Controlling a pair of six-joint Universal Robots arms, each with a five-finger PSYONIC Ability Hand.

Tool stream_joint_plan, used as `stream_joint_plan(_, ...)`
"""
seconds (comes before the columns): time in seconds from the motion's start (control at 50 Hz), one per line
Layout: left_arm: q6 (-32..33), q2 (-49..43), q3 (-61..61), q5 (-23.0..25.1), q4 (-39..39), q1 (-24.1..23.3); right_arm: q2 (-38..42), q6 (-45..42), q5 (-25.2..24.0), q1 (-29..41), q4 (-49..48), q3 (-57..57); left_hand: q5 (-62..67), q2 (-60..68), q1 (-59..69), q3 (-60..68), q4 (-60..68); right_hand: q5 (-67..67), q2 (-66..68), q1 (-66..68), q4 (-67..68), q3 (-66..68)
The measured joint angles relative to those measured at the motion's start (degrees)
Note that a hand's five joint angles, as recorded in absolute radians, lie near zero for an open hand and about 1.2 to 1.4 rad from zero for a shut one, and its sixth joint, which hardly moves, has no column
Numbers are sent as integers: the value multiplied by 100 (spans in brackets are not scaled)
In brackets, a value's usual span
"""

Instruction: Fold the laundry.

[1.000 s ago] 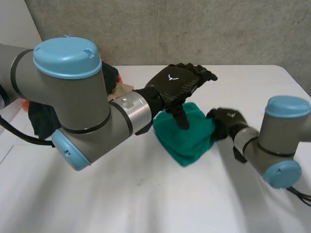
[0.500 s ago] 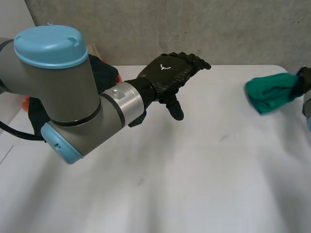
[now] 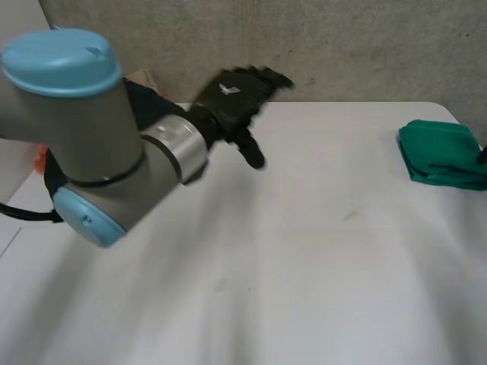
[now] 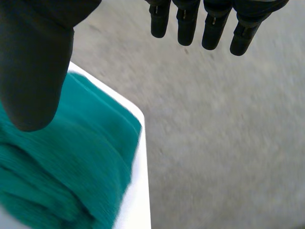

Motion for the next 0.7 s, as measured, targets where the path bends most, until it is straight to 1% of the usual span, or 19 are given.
stream_joint_plan(0.02, 3, 20, 2, -87, 23, 52, -148, -70, -48, 31, -95, 217, 0, 0, 0, 0, 0, 0, 0, 0, 0, 0)
stream_joint_plan(0.1, 27, 138, 11, -666, 225, 498, -1152, -523, -408, 269, -810, 1693, 0, 0, 0, 0, 0, 0, 0, 0, 0, 0)
stream_joint_plan(0.14, 65, 167, 20, -971, 365, 865, -1731, -800, -626, 423, -1237, 2555, 0, 0, 0, 0, 0, 0, 0, 0, 0, 0)
stream_joint_plan(0.22, 310, 57, 67, -1267, 569, 1531, -2503, -1335, -1082, 816, -1860, 3866, 0, 0, 0, 0, 0, 0, 0, 0, 0, 4)
stream_joint_plan(0.26, 451, -40, 96, -1303, 628, 1716, -2653, -1457, -1181, 915, -1964, 4152, 0, 0, 0, 0, 0, 0, 0, 0, 0, 4)
stream_joint_plan(0.3, 889, -374, 216, -1334, 791, 2109, -2952, -1690, -1375, 1121, -2092, 4758, 0, 0, 0, 0, 0, 0, 0, 0, 0, 4)
stream_joint_plan(0.38, 1704, -1111, 509, -1294, 1048, 2556, -3166, -1792, -1472, 1265, -1982, 5219, 0, 0, 0, 0, 0, 0, 0, 0, 0, 0)
stream_joint_plan(0.42, 1986, -1424, 653, -1260, 1132, 2670, -3206, -1791, -1479, 1287, -1886, 5309, 0, 0, 0, 0, 0, 0, 0, 0, 0, 0)
stream_joint_plan(0.44, 2227, -1740, 809, -1207, 1197, 2763, -3227, -1783, -1477, 1295, -1792, 5361, 0, 0, 0, 0, 0, 0, 0, 0, 0, 0)
stream_joint_plan(0.48, 2391, -1996, 944, -1143, 1240, 2825, -3238, -1770, -1476, 1299, -1692, 5396, 0, 0, 0, 0, 0, 0, 0, 0, 0, 0)
stream_joint_plan(0.5, 2525, -2265, 1093, -1025, 1275, 2881, -3240, -1755, -1471, 1295, -1587, 5422, 0, 0, 0, 0, 0, 0, 0, 0, 0, 4)
stream_joint_plan(0.54, 2613, -2506, 1231, -866, 1296, 2918, -3236, -1744, -1469, 1290, -1507, 5438, 397, 464, 540, 438, 507, 0, 0, 0, 0, 0)
stream_joint_plan(0.56, 2645, -2626, 1305, -753, 1305, 2933, -3233, -1737, -1465, 1281, -1461, 5448, 536, 605, 685, 577, 653, 0, 0, 0, 0, 4)
stream_joint_plan(0.58, 2645, -2626, 1305, -753, 1305, 2933, -3233, -1737, -1465, 1281, -1461, 5448, 536, 605, 685, 577, 653, 0, 0, 0, 0, 4)
stream_joint_plan(0.6, 2669, -2777, 1397, -569, 1310, 2947, -3226, -1732, -1459, 1270, -1415, 5461, 1833, 2008, 2174, 1963, 1986, 0, 0, 0, 0, 0)
stream_joint_plan(0.62, 2667, -2836, 1435, -468, 1318, 2944, -3222, -1730, -1455, 1262, -1395, 5469, 2347, 2602, 2575, 2467, 2543, 0, 0, 0, 0, 0)
stream_joint_plan(0.66, 2641, -2851, 1447, -366, 1347, 2907, -3216, -1729, -1442, 1246, -1379, 5482, 4342, 4646, 4168, 4585, 4679, 0, 0, 0, 0, 0)
stream_joint_plan(0.68, 2624, -2823, 1435, -355, 1366, 2882, -3216, -1729, -1439, 1244, -1378, 5484, 4429, 4734, 4305, 4672, 4769, 0, 0, 0, 0, 4)
stream_joint_plan(0.7, 2574, -2712, 1384, -369, 1413, 2815, -3217, -1729, -1426, 1229, -1376, 5497, 5087, 5403, 4887, 5335, 5442, 0, 0, 0, 0, 0)
